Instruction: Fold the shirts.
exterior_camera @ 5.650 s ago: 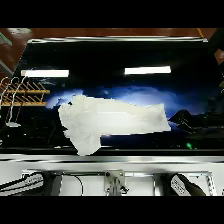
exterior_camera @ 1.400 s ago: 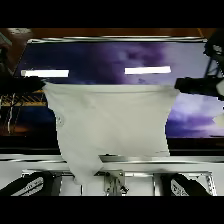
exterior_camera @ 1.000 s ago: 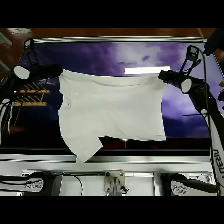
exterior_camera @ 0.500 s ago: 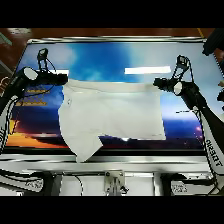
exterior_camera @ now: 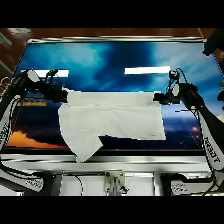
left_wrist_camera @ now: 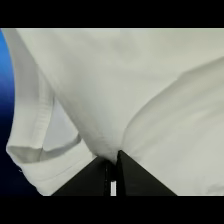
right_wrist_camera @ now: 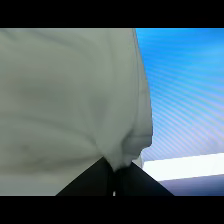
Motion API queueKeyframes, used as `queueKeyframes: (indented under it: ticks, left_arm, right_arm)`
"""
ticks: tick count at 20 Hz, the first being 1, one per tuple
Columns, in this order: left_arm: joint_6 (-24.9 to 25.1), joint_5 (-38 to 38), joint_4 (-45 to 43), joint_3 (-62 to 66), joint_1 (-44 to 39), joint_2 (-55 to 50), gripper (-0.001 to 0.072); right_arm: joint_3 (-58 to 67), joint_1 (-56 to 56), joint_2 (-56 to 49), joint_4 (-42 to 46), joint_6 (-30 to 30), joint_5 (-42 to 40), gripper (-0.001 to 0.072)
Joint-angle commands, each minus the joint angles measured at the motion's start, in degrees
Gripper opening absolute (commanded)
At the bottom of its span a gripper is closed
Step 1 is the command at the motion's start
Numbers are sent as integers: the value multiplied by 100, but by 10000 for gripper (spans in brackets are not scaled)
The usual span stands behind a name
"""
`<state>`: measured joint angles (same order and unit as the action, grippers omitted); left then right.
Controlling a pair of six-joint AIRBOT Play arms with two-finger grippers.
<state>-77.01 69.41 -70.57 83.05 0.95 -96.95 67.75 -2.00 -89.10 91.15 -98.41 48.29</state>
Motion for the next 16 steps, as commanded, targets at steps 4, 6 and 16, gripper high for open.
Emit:
queueKeyframes:
  ticks: [4,6,16]
  left_arm:
    - [-393,28,-232,7,20,-133,37]
    - [-636,33,-232,7,20,-221,38]
    - [-402,1764,-186,846,525,-188,372]
  right_arm:
    - [-2,52,-273,33,-101,278,60]
    - [-2,52,-321,22,-101,273,60]
    - [4,177,439,566,555,855,510]
